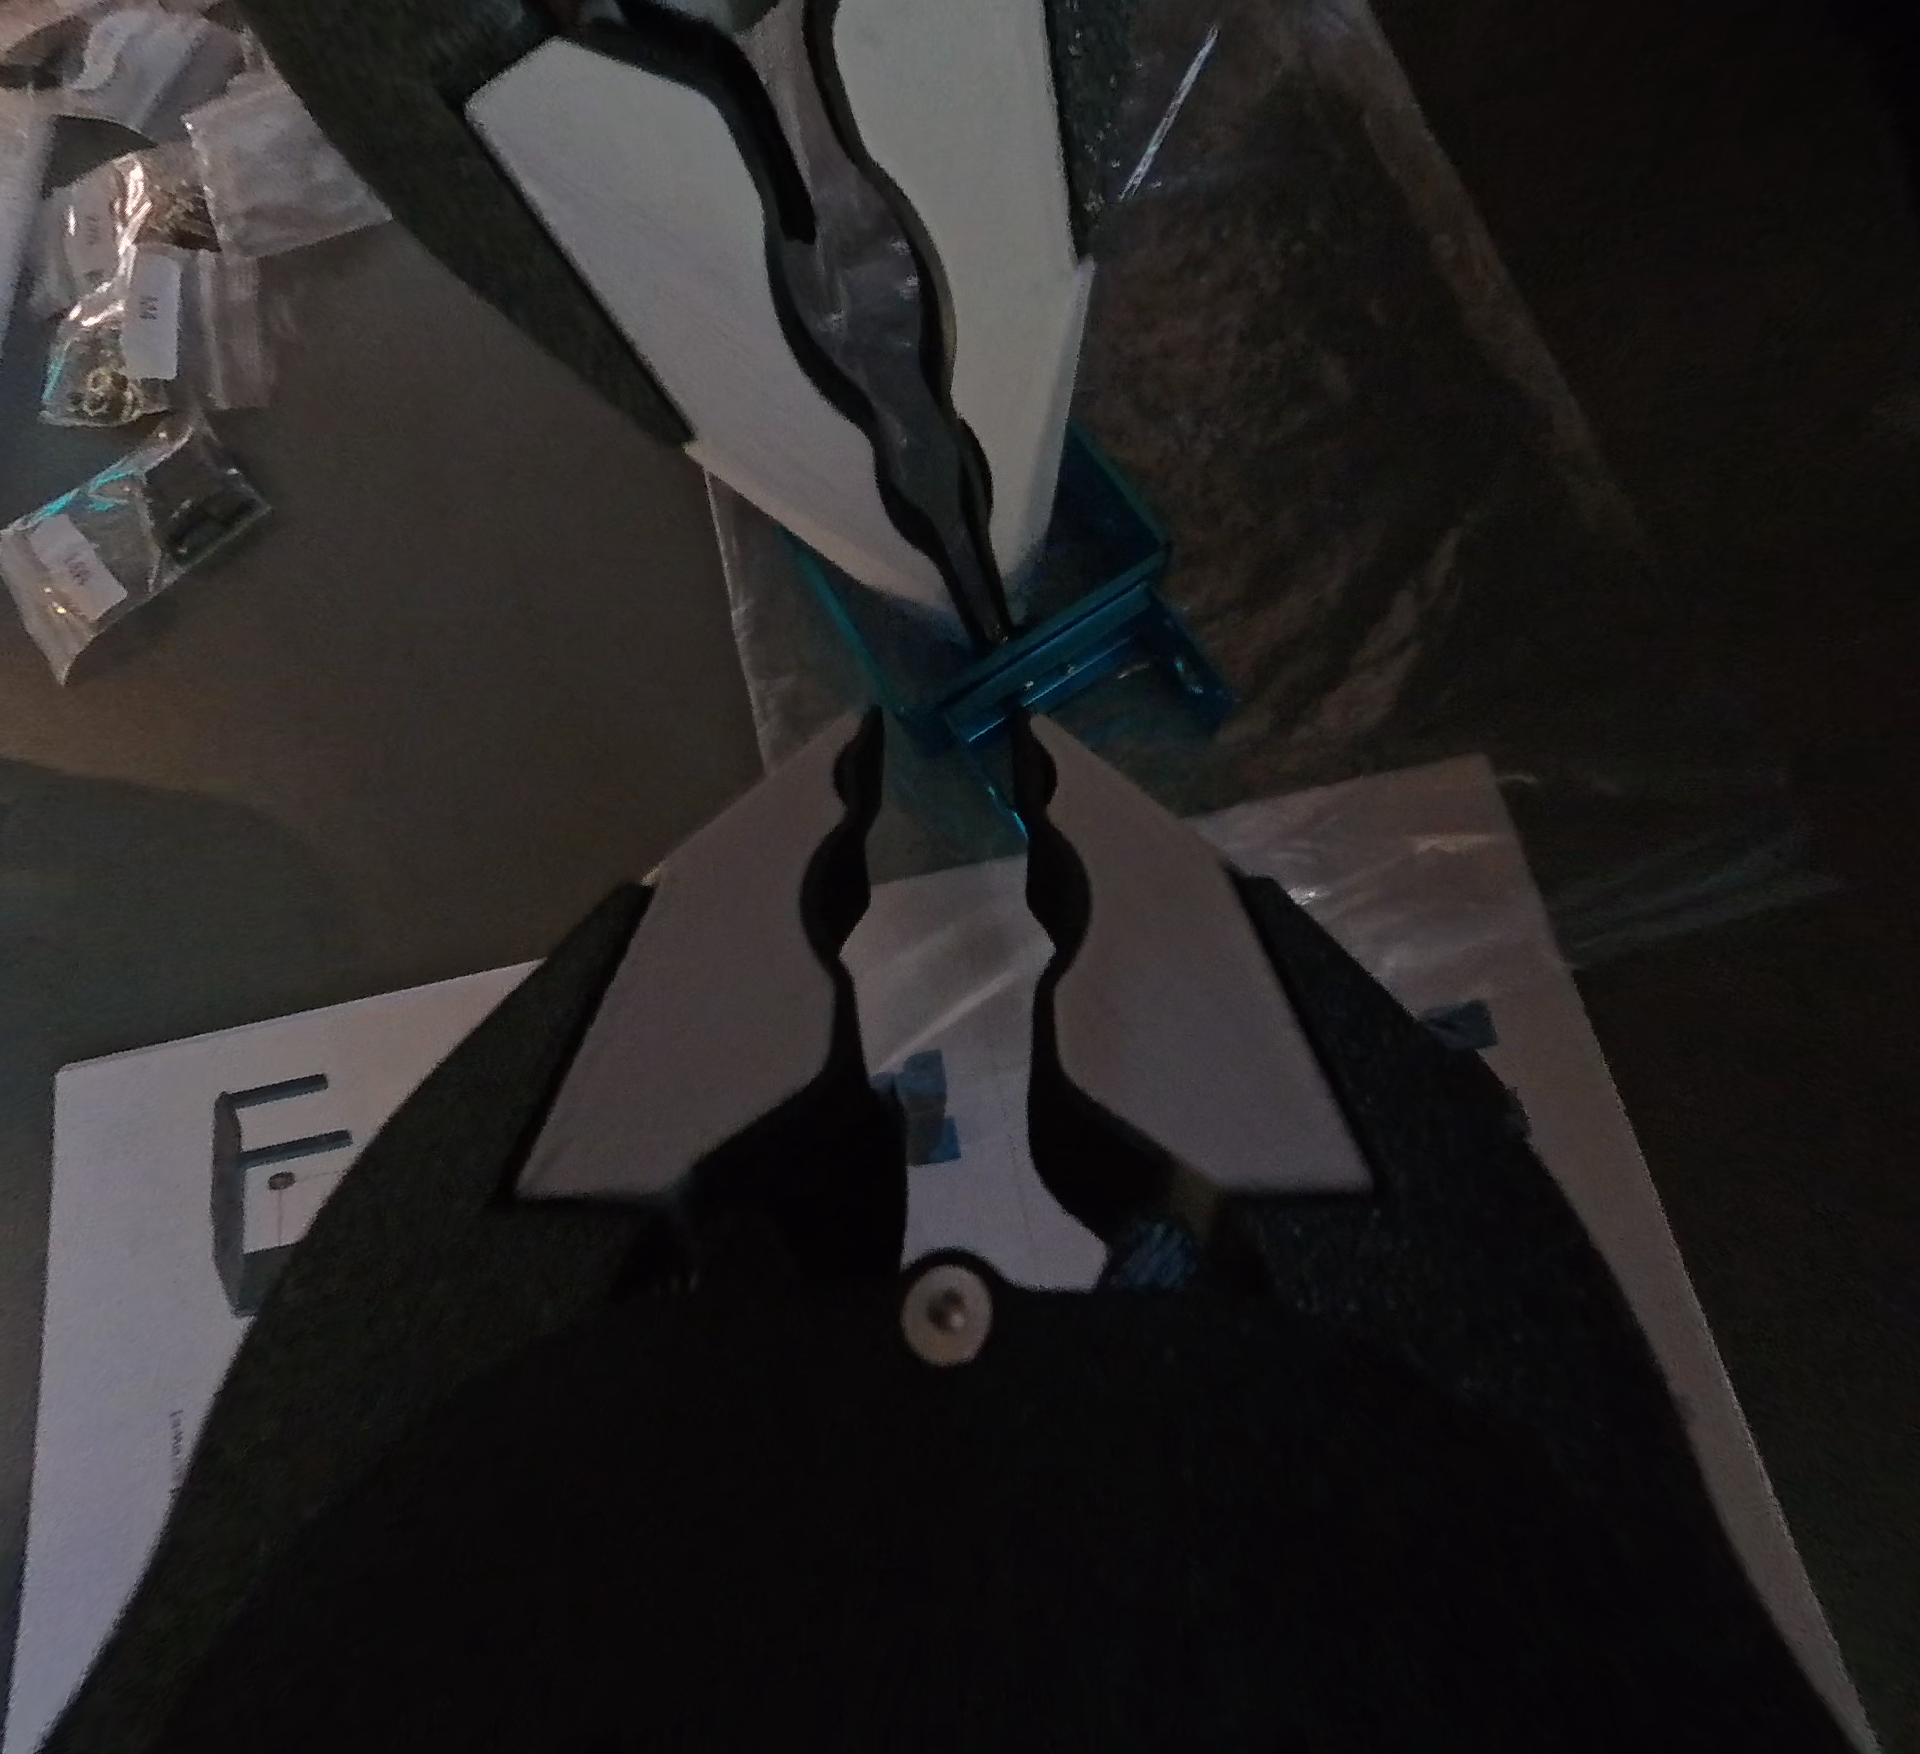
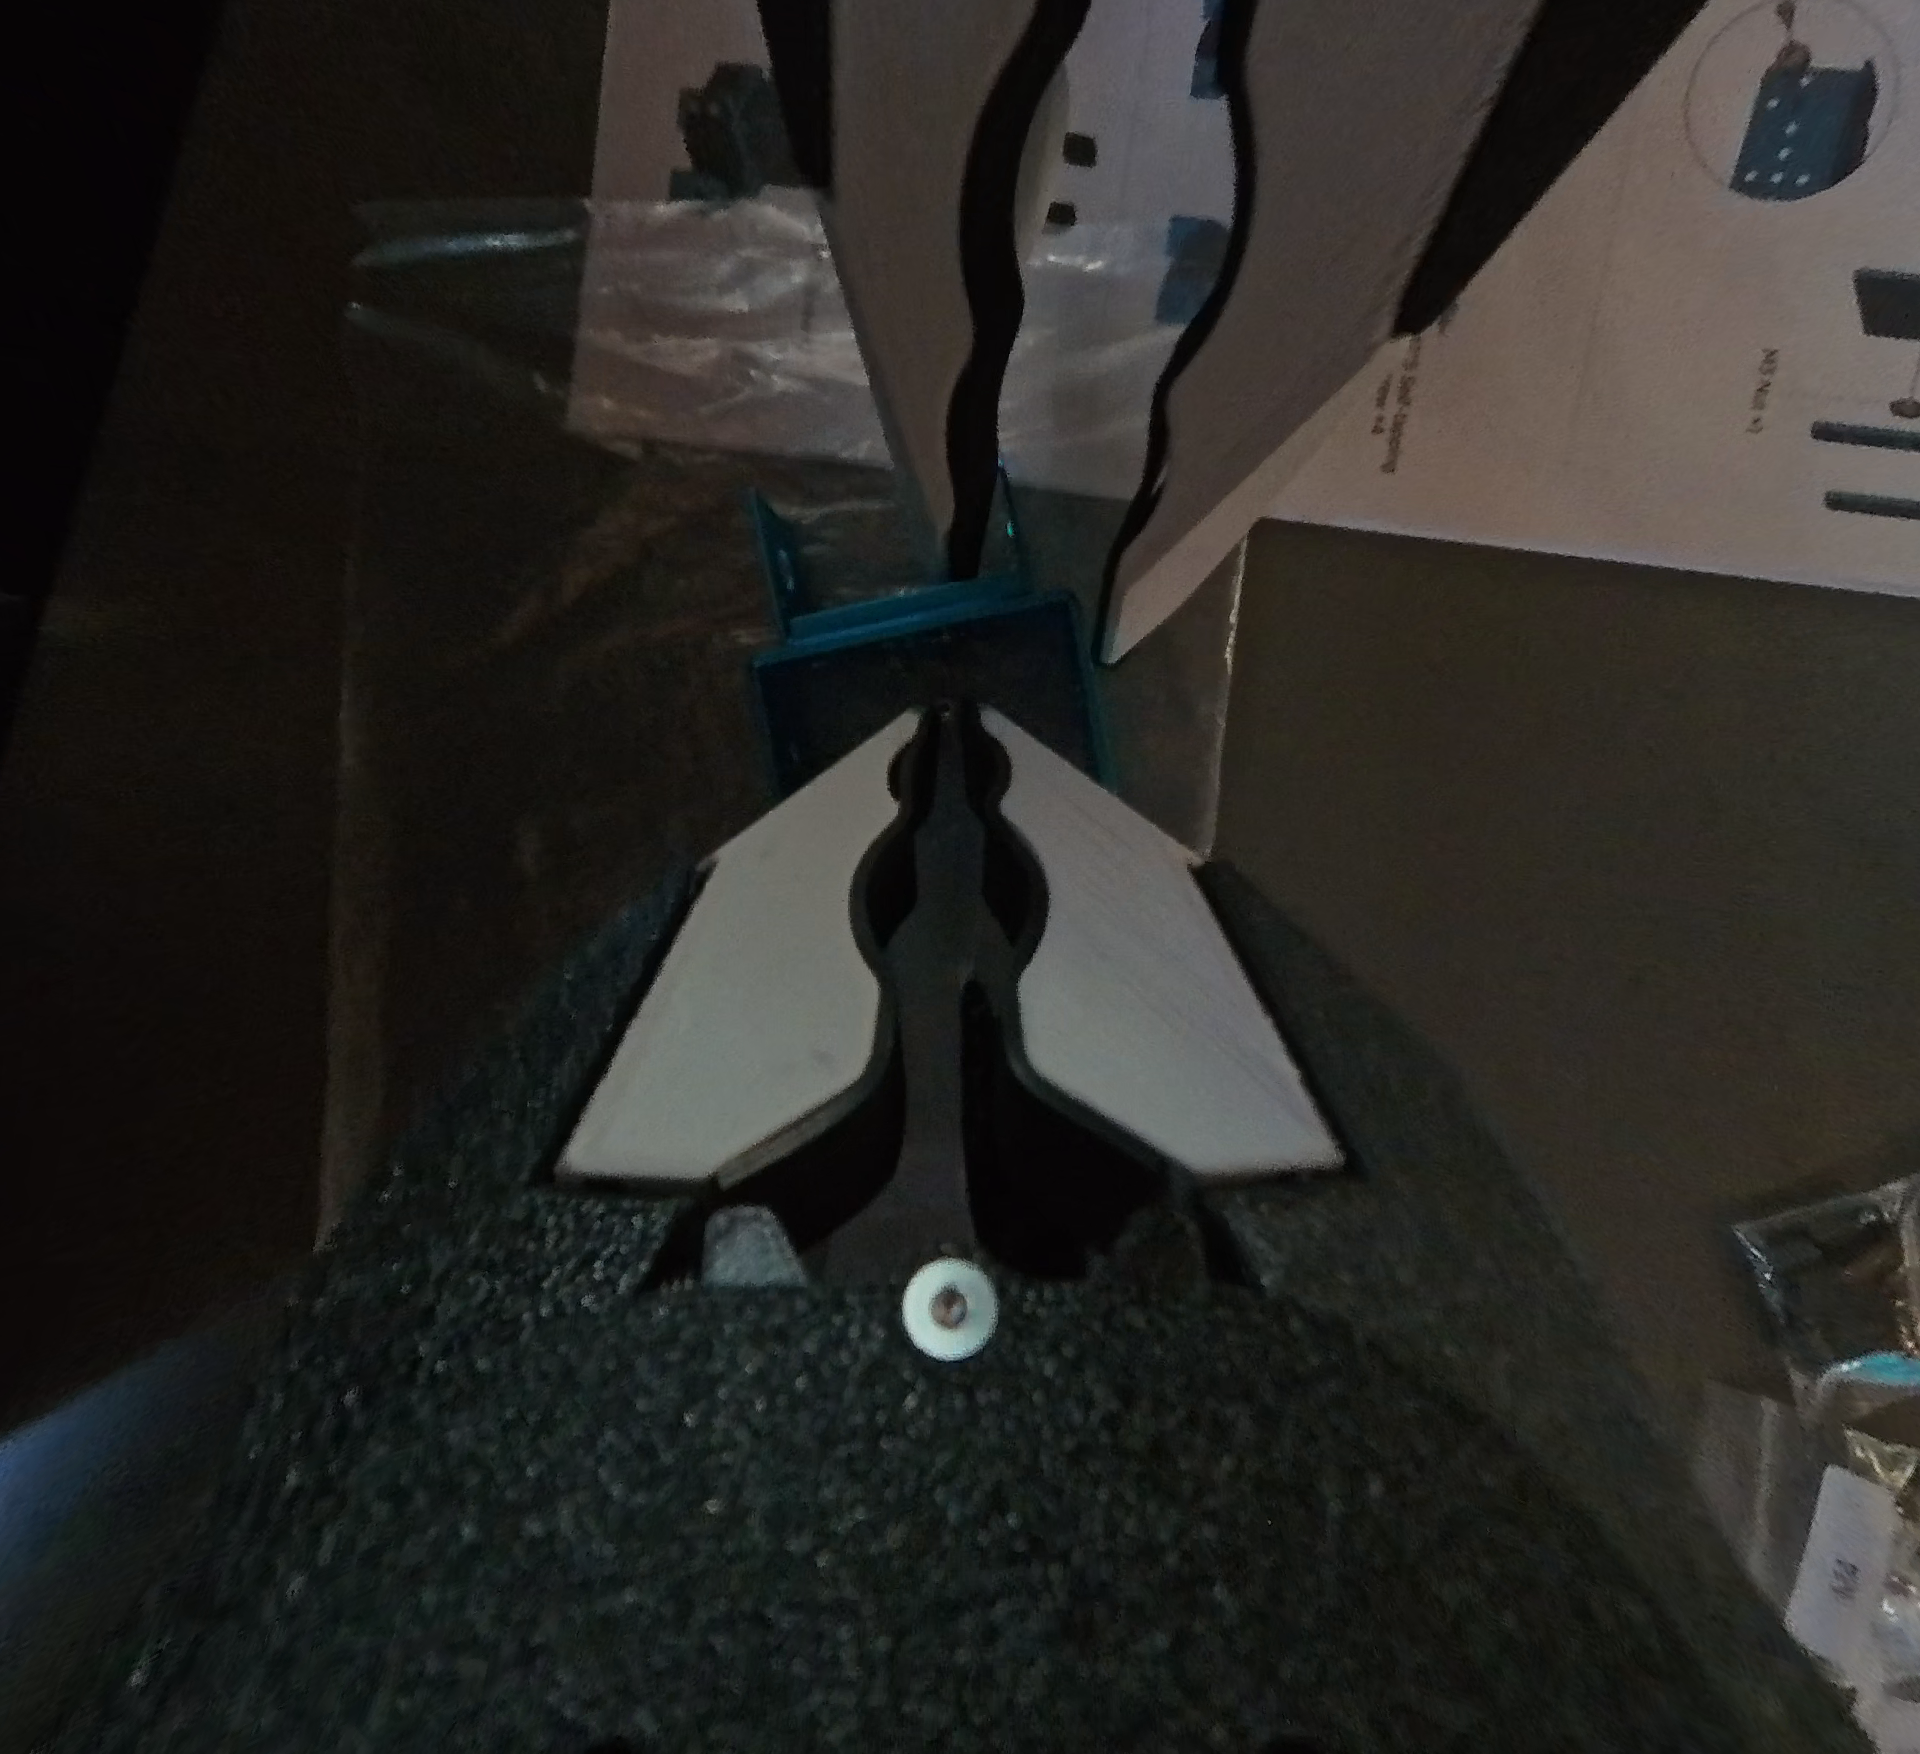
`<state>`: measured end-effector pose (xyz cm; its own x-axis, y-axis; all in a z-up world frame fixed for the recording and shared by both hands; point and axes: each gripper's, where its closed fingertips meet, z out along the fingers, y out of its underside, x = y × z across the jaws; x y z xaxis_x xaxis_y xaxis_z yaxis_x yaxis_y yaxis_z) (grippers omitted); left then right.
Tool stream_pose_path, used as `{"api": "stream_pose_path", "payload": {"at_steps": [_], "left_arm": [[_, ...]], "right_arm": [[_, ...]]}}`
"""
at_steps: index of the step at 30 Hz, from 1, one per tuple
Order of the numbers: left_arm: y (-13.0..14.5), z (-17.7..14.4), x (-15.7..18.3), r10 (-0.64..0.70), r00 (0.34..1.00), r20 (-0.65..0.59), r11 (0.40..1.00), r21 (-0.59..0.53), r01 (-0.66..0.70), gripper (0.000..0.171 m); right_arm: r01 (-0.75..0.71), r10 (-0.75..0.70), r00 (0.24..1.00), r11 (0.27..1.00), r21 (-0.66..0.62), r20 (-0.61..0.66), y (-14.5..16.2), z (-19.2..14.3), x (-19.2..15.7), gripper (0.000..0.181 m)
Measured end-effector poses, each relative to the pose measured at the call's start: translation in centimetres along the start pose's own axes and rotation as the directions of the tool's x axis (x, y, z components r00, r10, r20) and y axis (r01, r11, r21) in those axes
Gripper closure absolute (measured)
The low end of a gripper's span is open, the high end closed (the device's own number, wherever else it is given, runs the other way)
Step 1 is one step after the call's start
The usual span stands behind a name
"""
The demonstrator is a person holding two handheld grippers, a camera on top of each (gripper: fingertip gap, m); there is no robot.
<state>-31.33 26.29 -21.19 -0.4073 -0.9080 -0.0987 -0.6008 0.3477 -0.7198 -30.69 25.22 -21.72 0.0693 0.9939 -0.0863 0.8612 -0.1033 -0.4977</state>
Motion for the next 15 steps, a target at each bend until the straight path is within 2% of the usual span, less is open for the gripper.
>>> {"api": "stream_pose_path", "payload": {"at_steps": [15], "left_arm": [[-0.23,0.08,0.07,-0.014,1.0,-0.01,1.0,0.016,0.014,0.148]], "right_arm": [[0.068,-0.068,0.998,0.994,-0.089,0.004,0.0,0.11,-0.09,0.176]]}}
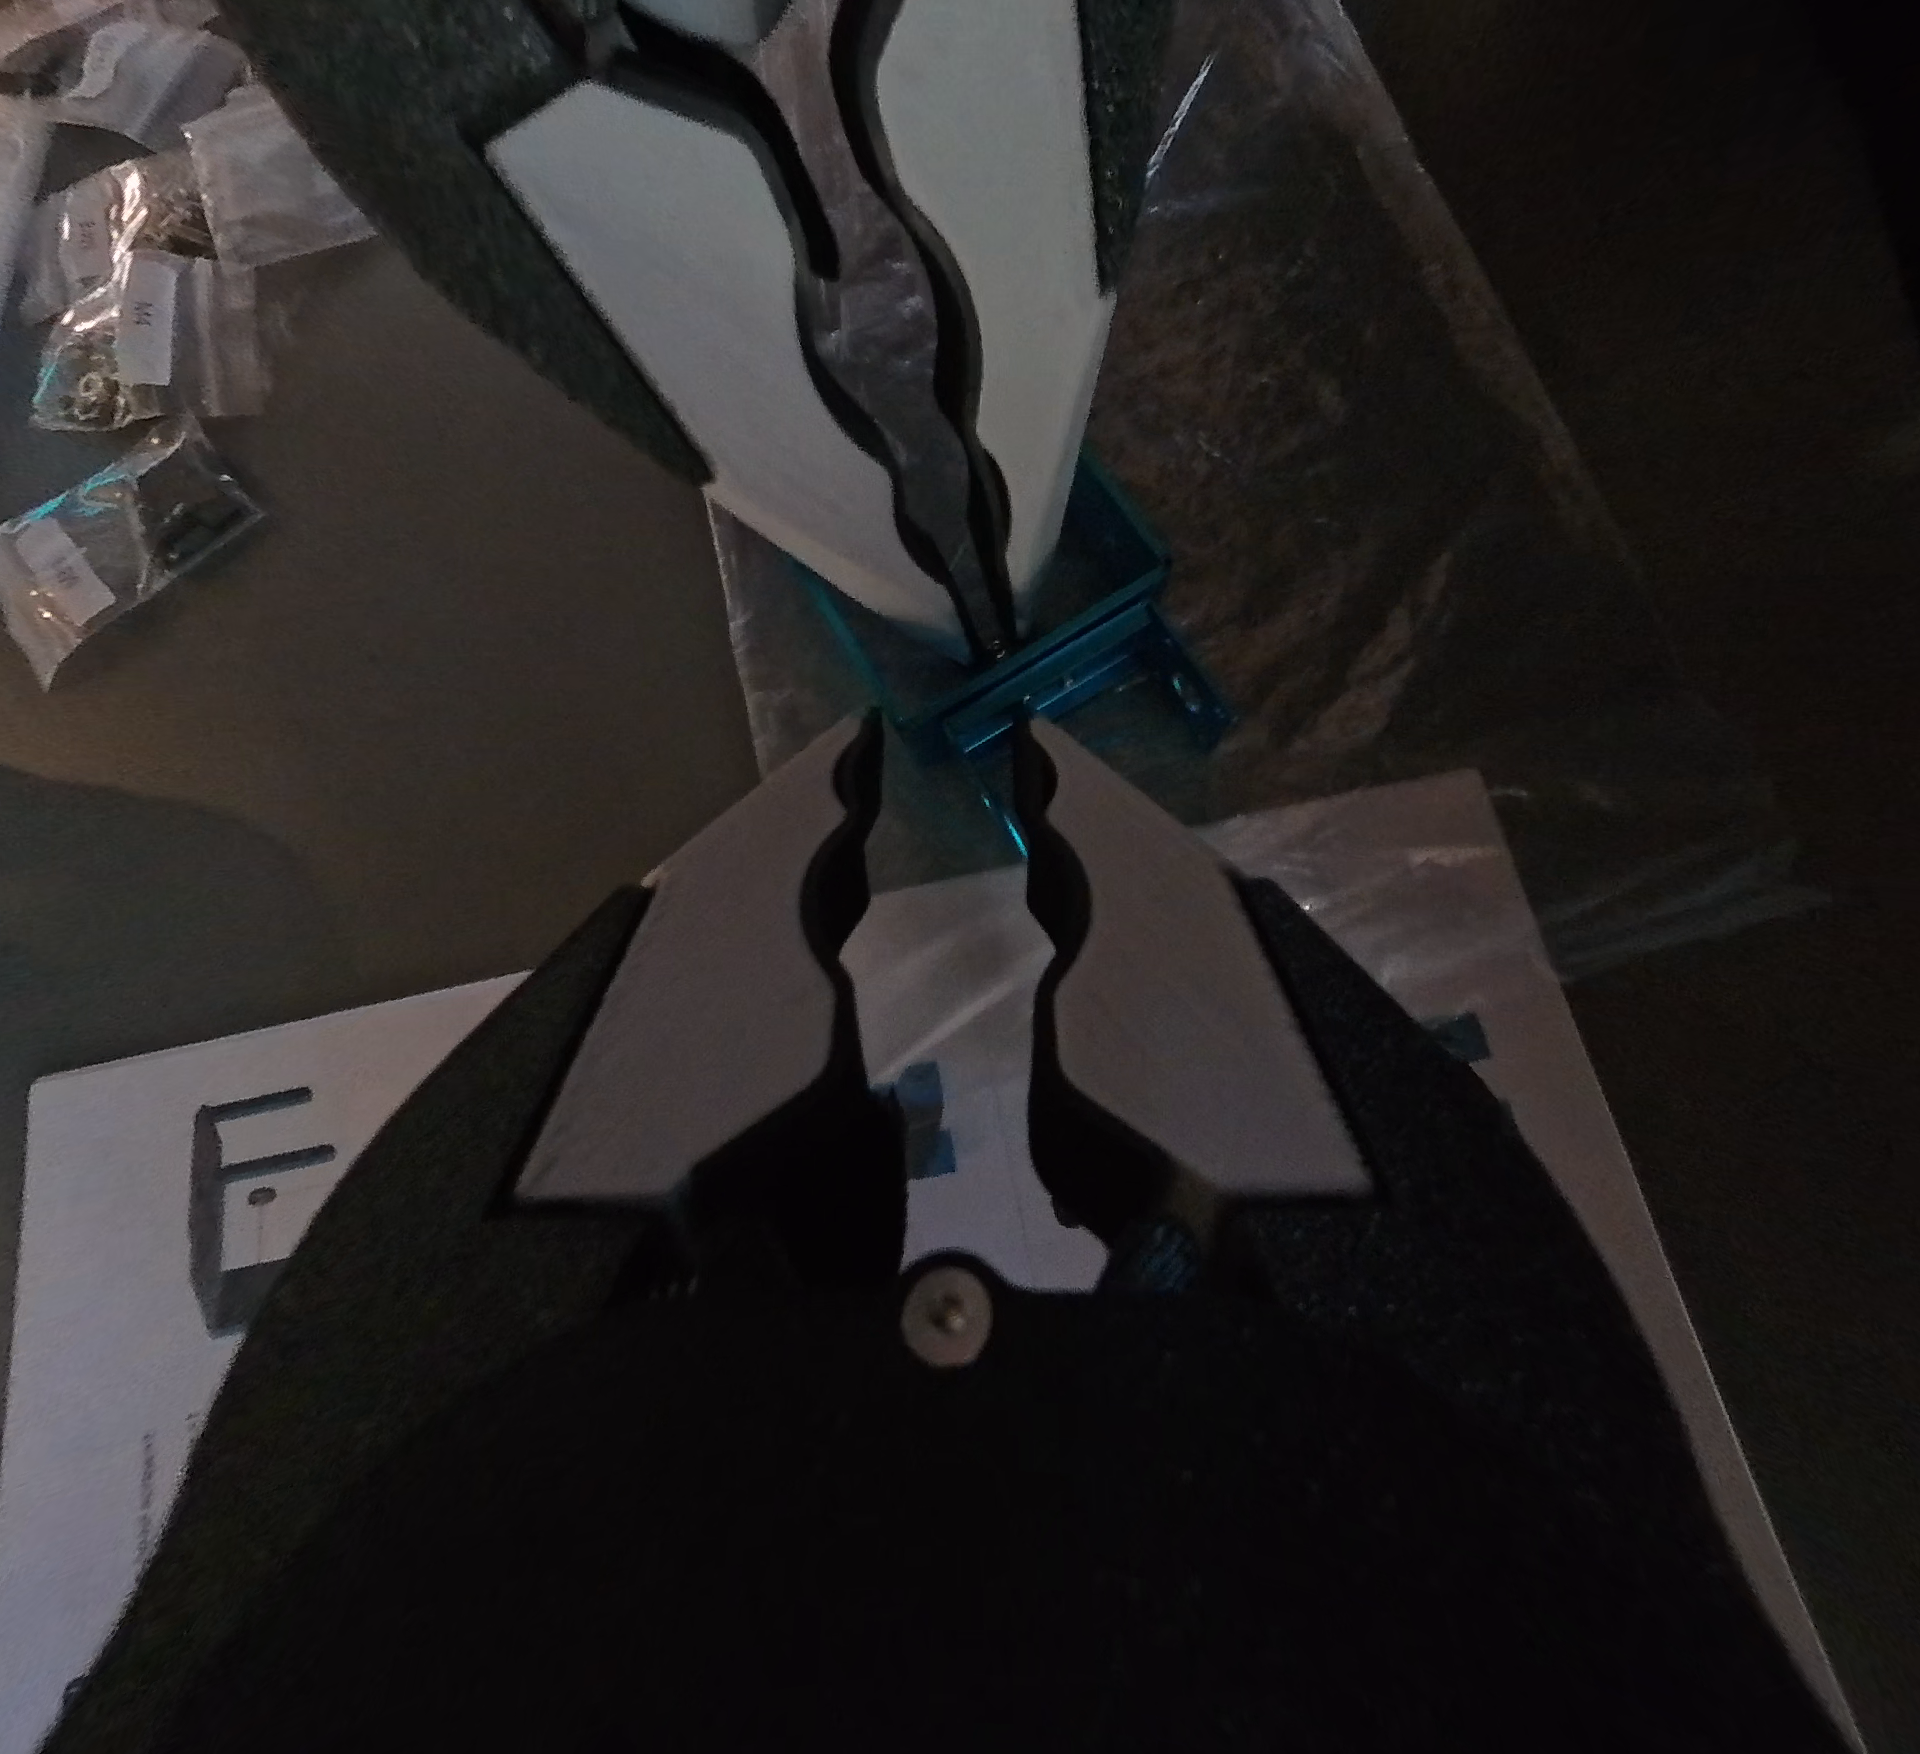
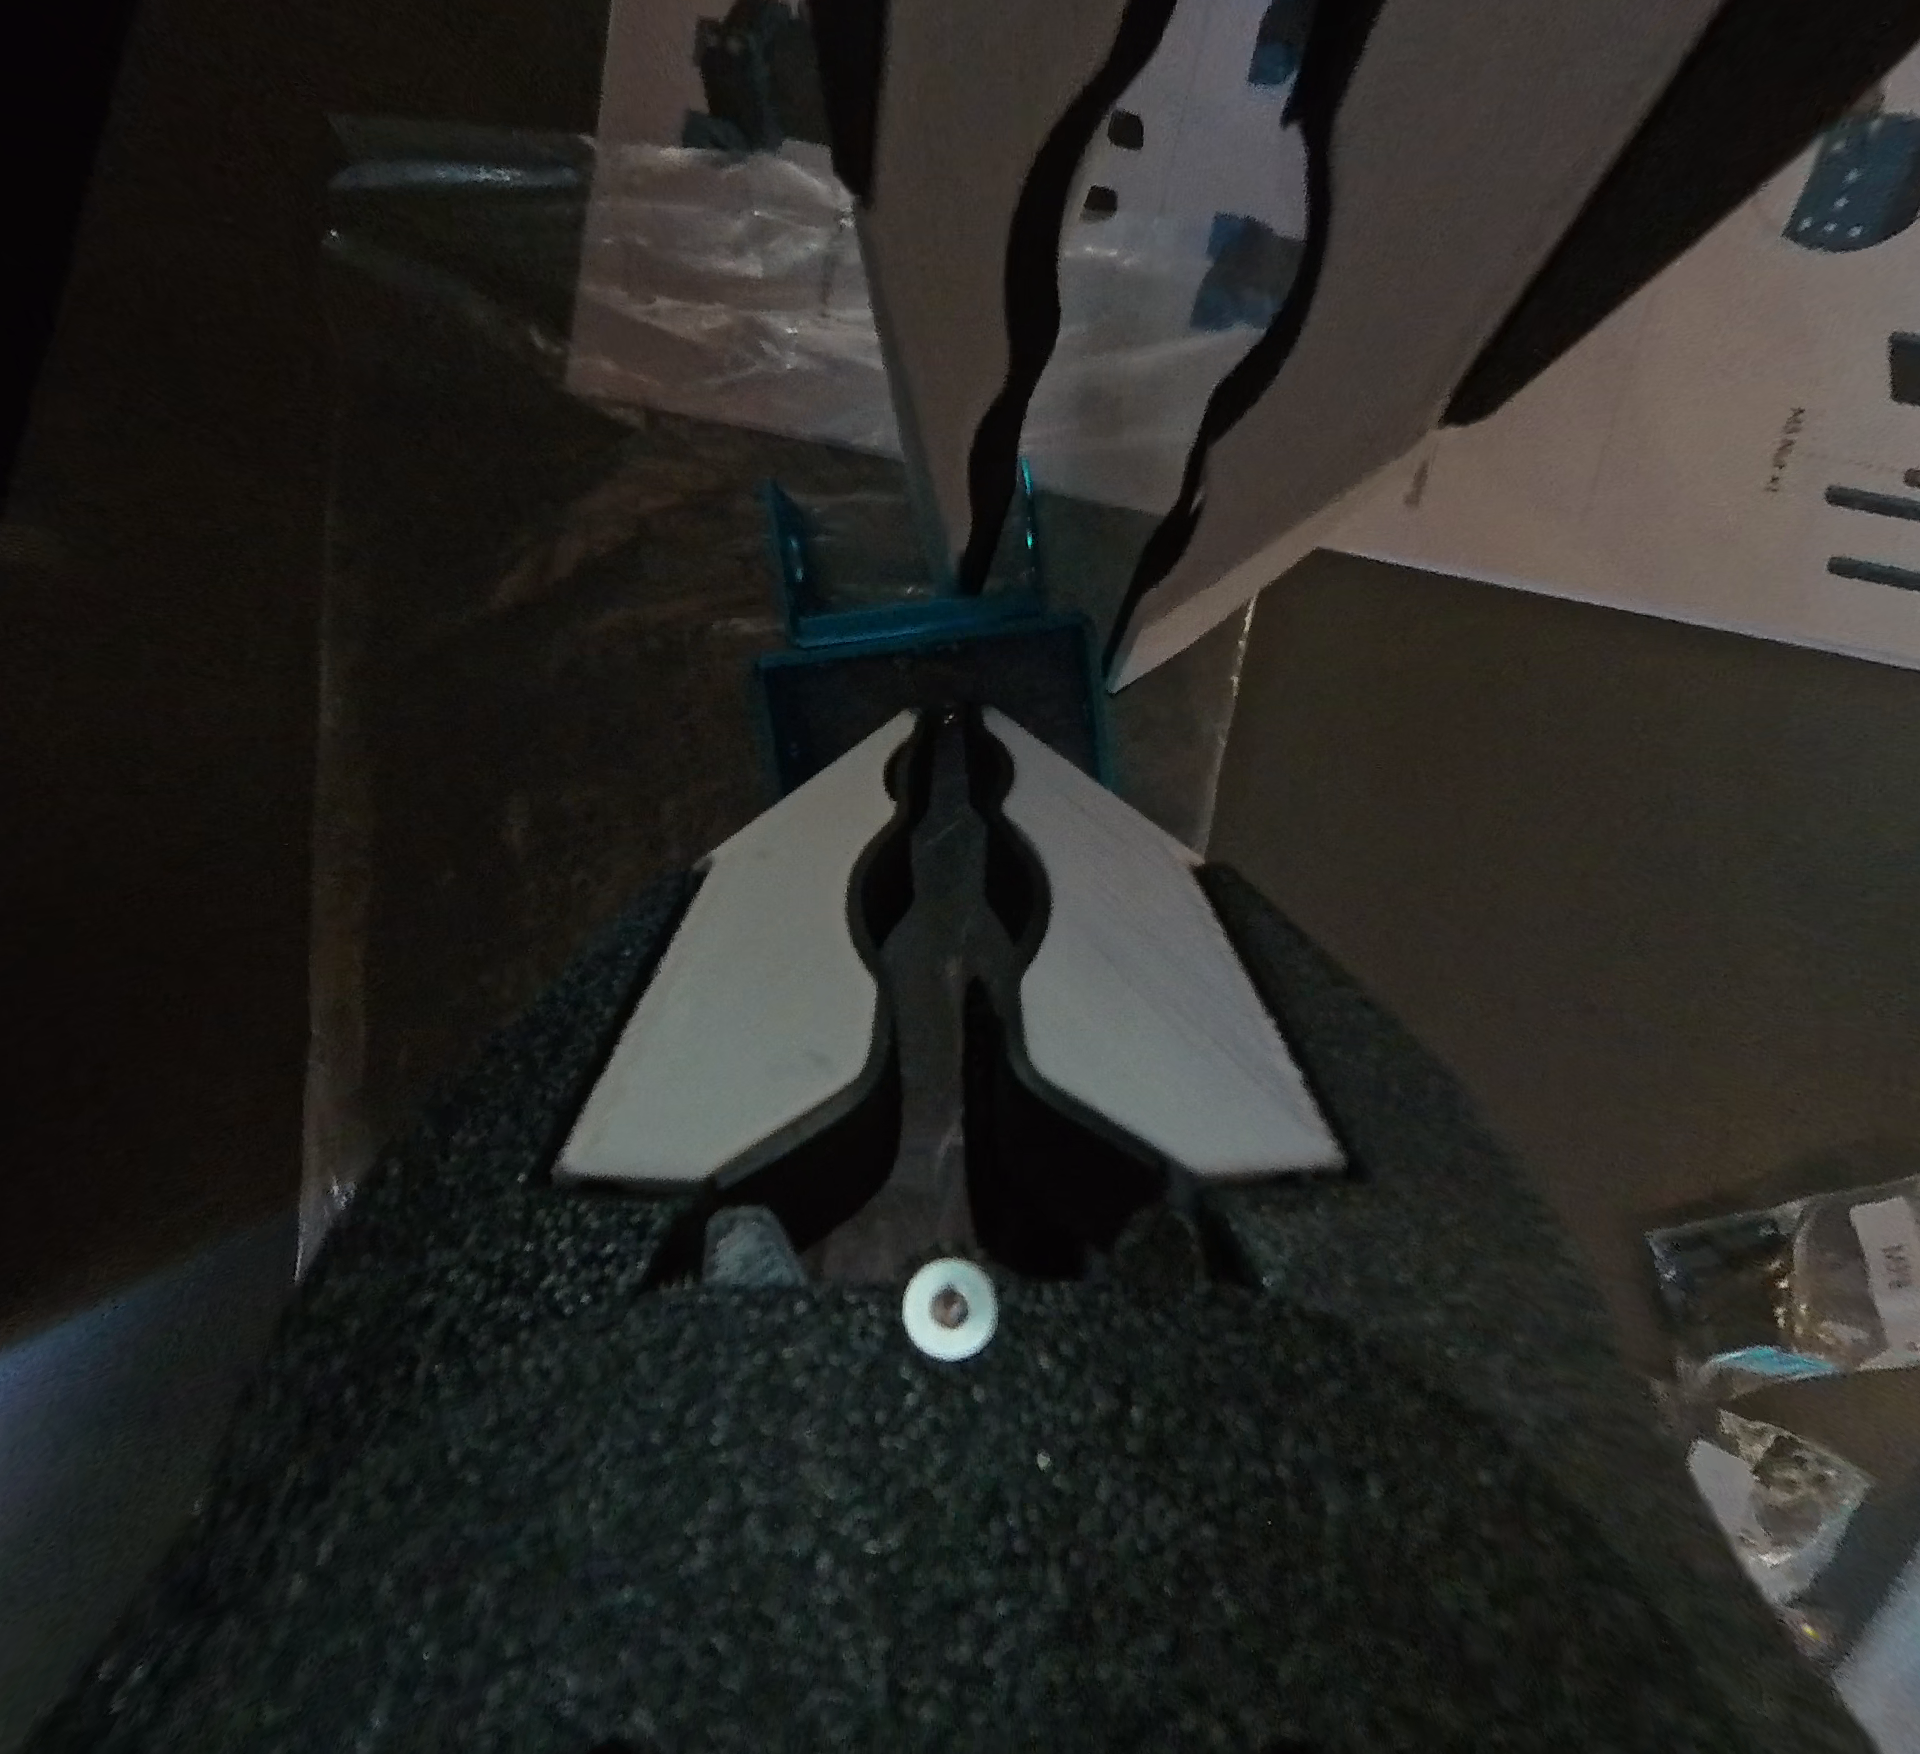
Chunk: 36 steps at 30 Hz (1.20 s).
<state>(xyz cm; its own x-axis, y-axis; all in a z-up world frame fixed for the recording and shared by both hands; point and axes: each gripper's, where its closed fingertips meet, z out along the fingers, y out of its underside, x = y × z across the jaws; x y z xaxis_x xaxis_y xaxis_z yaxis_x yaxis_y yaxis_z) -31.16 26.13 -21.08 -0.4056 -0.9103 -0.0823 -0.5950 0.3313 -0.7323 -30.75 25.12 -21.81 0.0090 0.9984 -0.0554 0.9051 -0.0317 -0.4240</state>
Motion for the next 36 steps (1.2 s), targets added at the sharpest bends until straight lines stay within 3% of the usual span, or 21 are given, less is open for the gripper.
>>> {"api": "stream_pose_path", "payload": {"at_steps": [12,19,26,36], "left_arm": [[-0.1,0.1,0.1,-0.006,1.0,0.002,1.0,0.0,0.006,0.148],[0.0,0.1,0.1,0.003,1.0,0.002,1.0,-0.007,-0.003,0.147],[-0.3,0.0,0.0,0.0,1.0,0.006,1.0,0.015,0.0,0.146],[-0.4,0.0,0.1,-0.009,1.0,-0.004,1.0,0.026,0.009,0.146]], "right_arm": [[0.036,-0.038,0.999,0.999,-0.041,-0.032,-0.1,0.1,-0.1,0.179],[-0.004,0.005,0.999,1.0,0.024,-0.034,0.0,-0.3,0.1,0.18],[-0.107,0.102,0.994,0.974,0.199,0.036,-0.6,-1.4,0.0,0.179],[-0.113,0.102,0.993,0.957,0.266,0.055,-1.2,-1.4,0.1,0.18]]}}
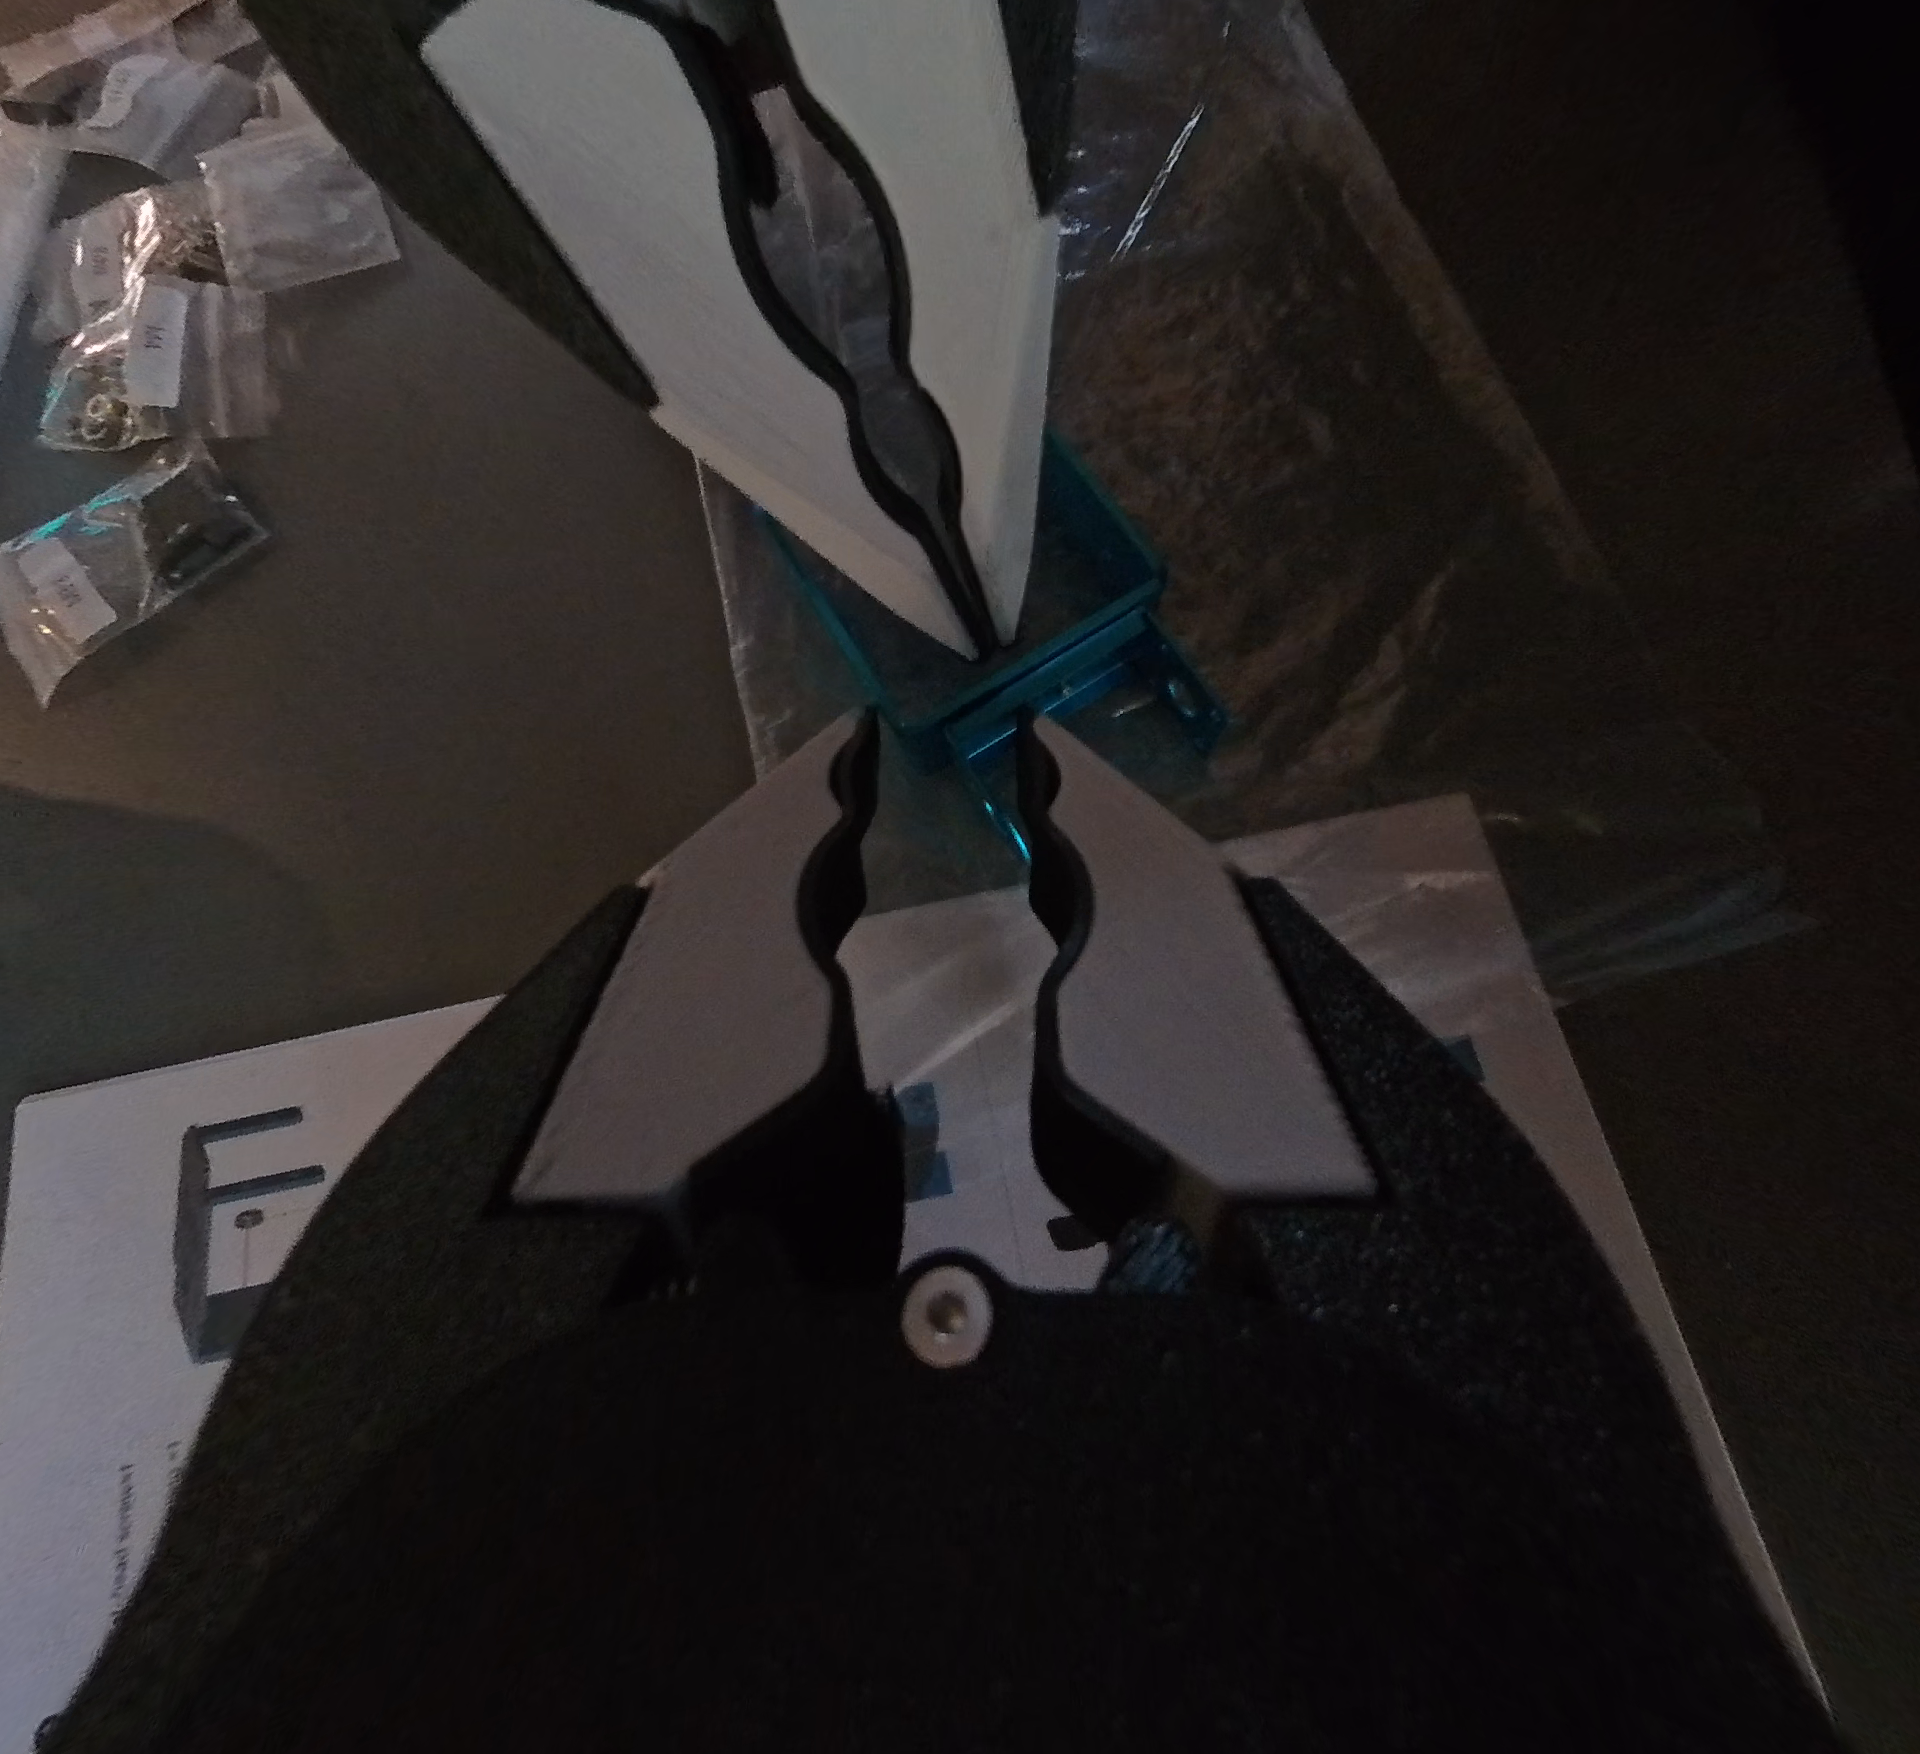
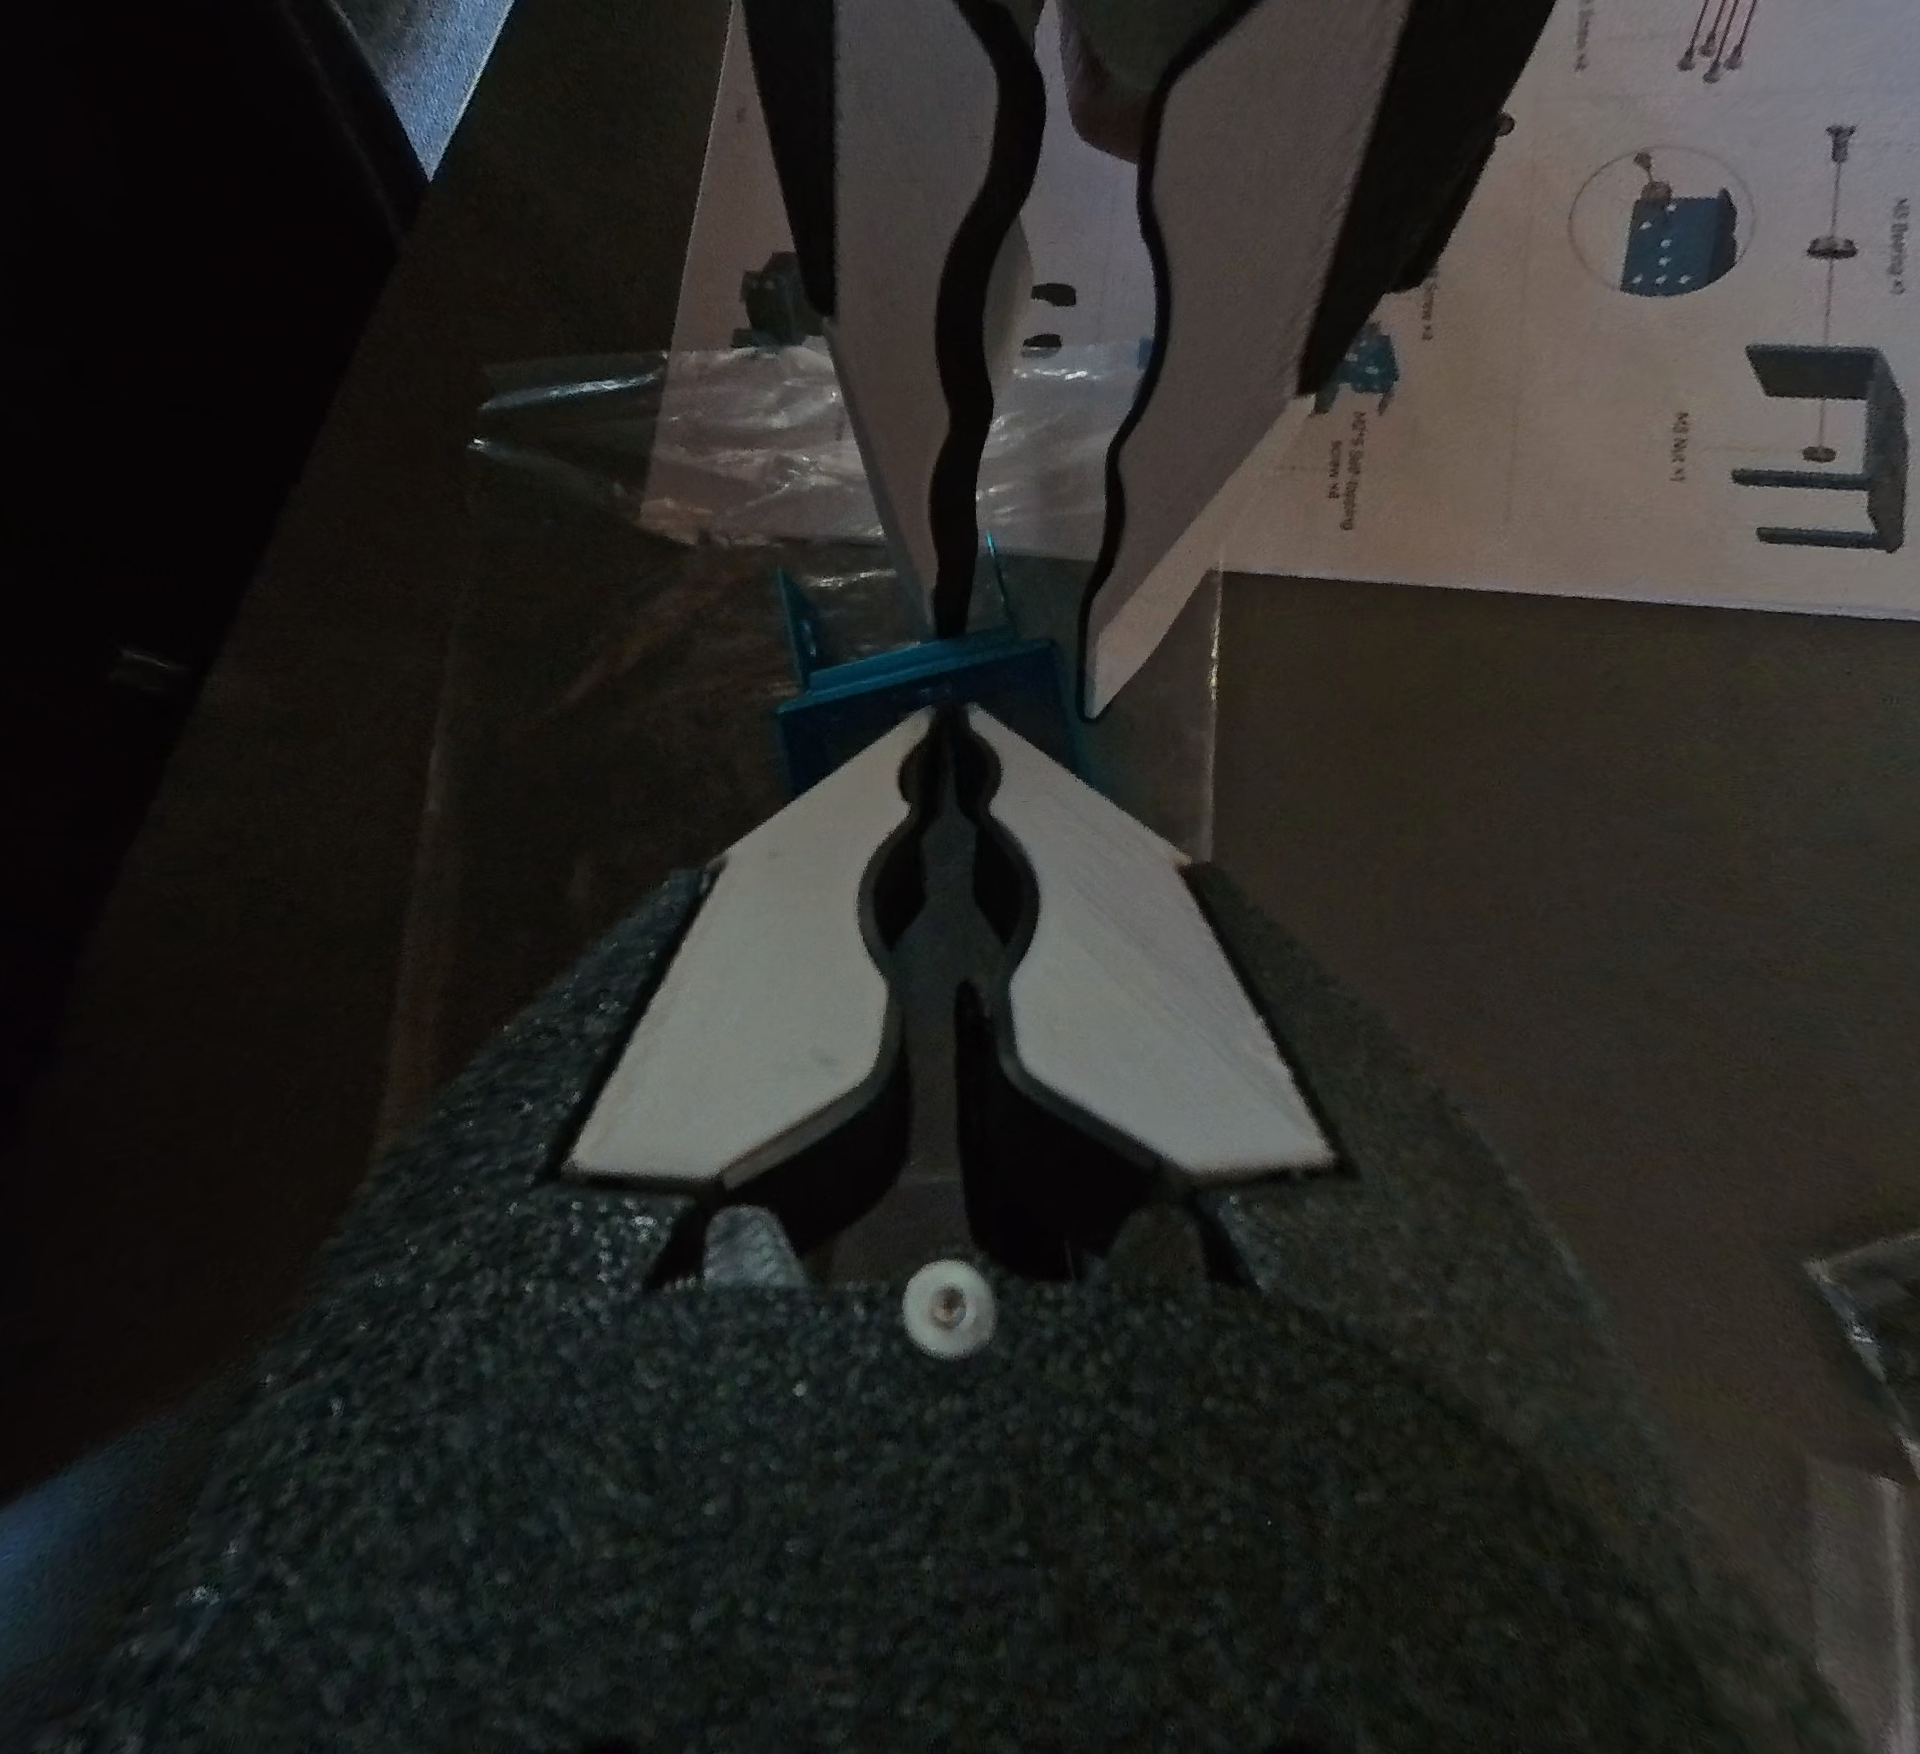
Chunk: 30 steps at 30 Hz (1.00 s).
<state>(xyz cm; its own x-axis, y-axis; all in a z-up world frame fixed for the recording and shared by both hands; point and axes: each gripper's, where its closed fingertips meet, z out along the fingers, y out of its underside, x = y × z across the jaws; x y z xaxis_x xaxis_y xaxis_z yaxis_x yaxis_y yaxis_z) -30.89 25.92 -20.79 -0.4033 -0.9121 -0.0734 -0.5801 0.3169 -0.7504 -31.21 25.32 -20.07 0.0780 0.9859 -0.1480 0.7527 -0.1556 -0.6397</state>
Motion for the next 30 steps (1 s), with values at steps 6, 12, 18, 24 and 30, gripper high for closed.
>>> {"api": "stream_pose_path", "payload": {"at_steps": [6,12,18,24,30], "left_arm": [[0.1,0.0,0.0,-0.004,1.0,-0.006,1.0,-0.002,0.004,0.146],[0.2,-0.1,0.0,0.004,1.0,-0.001,1.0,-0.008,-0.004,0.147],[0.2,-0.1,-0.1,0.002,1.0,0.004,1.0,-0.007,-0.002,0.147],[0.2,0.0,0.0,0.002,1.0,0.0,1.0,-0.01,-0.002,0.146],[0.2,0.0,0.1,0.007,1.0,-0.001,1.0,-0.011,-0.007,0.146]], "right_arm": [[-0.008,0.008,1.0,1.0,-0.02,0.003,0.4,-0.1,0.2,0.18],[0.046,-0.045,0.999,0.989,-0.137,0.007,1.6,0.2,-0.5,0.181],[0.108,-0.108,0.994,0.968,-0.226,0.012,1.8,0.6,-0.8,0.177],[0.115,-0.113,0.993,0.964,-0.239,0.02,1.7,1.0,-0.7,0.176],[0.144,-0.142,0.99,0.958,-0.247,0.025,1.8,1.0,-0.7,0.176]]}}
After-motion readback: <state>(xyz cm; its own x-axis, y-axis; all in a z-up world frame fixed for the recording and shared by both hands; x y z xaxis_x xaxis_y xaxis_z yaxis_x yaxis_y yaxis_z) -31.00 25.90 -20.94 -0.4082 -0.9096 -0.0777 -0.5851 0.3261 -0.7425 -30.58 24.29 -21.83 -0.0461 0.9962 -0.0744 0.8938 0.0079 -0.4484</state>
